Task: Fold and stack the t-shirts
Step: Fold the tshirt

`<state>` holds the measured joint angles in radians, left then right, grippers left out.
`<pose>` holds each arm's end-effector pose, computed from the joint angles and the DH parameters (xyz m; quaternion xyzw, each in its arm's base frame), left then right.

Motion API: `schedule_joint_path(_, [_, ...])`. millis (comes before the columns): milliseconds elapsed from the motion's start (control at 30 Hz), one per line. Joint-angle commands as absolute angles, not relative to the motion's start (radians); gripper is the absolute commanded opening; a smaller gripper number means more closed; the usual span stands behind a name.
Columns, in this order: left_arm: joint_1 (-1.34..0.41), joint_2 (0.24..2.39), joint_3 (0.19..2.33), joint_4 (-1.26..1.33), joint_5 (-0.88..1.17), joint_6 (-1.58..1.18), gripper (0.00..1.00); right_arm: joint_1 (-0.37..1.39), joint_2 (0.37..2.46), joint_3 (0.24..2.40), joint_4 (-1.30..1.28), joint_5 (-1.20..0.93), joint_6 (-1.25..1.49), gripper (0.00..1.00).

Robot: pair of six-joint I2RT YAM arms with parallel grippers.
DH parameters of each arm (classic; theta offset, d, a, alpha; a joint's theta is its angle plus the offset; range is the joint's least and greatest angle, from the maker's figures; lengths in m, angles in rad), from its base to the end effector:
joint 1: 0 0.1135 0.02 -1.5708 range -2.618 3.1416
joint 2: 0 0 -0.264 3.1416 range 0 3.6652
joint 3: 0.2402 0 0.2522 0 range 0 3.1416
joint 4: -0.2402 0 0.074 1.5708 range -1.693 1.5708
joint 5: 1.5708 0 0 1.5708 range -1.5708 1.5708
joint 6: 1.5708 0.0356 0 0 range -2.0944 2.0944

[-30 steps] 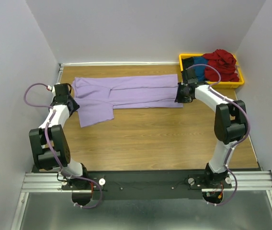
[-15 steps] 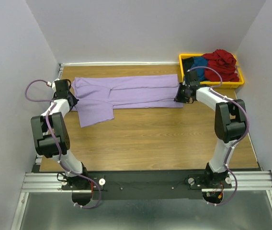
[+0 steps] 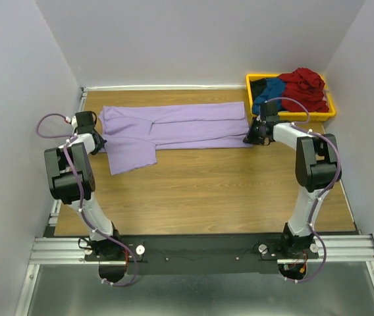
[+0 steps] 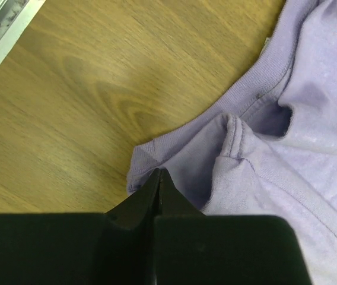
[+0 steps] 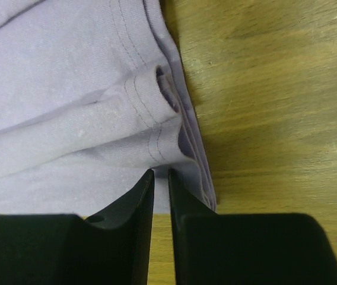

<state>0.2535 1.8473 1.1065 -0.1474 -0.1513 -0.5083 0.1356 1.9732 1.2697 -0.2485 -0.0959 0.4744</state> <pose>0.3686 0.1010 0.1617 -0.3728 0.8629 0.0282 0.3401 0.4082 0.0591 0.1546 0.1460 0.9403 0.1349 0.2764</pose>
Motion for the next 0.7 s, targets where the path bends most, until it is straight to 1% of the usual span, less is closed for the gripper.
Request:
schedule_joint_path(0, [0.259,1.885,1.12,-0.198,-0.23,-0.485,0.04,0.109,1.996,1.203,-0.273,-0.034,0.443,0.22])
schedule_joint_path(167, [0.259,1.87,1.135,-0.215,-0.245,-0.477,0.05,0.106,1.953,1.203,-0.276,-0.012,0.414,0.23])
schedule_joint_path(233, [0.259,1.855,1.132,-0.216,-0.23,-0.483,0.07,0.107,1.941,1.213,-0.282,-0.034,0.397,0.23])
schedule_joint_path(300, [0.258,1.822,1.12,-0.225,-0.23,-0.485,0.14,0.107,1.925,1.224,-0.293,-0.058,0.387,0.25])
schedule_joint_path(333, [0.259,1.809,1.117,-0.23,-0.229,-0.486,0.23,0.107,1.921,1.226,-0.299,-0.066,0.387,0.27])
schedule_joint_path(400, [0.259,1.758,1.094,-0.238,-0.222,-0.485,0.33,0.109,1.895,1.224,-0.317,-0.078,0.38,0.29])
schedule_joint_path(433, [0.256,1.717,1.068,-0.245,-0.219,-0.486,0.44,0.11,1.869,1.22,-0.322,-0.08,0.379,0.32])
schedule_joint_path(500, [0.253,1.671,1.034,-0.256,-0.212,-0.491,0.52,0.115,1.842,1.209,-0.331,-0.074,0.376,0.36])
schedule_joint_path(533, [0.252,1.648,1.016,-0.268,-0.21,-0.492,0.56,0.118,1.826,1.195,-0.337,-0.072,0.374,0.42])
schedule_joint_path(633, [0.235,1.563,0.947,-0.299,-0.203,-0.495,0.57,0.129,1.778,1.174,-0.353,-0.072,0.374,0.5])
schedule_joint_path(667, [0.227,1.53,0.912,-0.307,-0.199,-0.495,0.57,0.133,1.767,1.16,-0.354,-0.069,0.374,0.55])
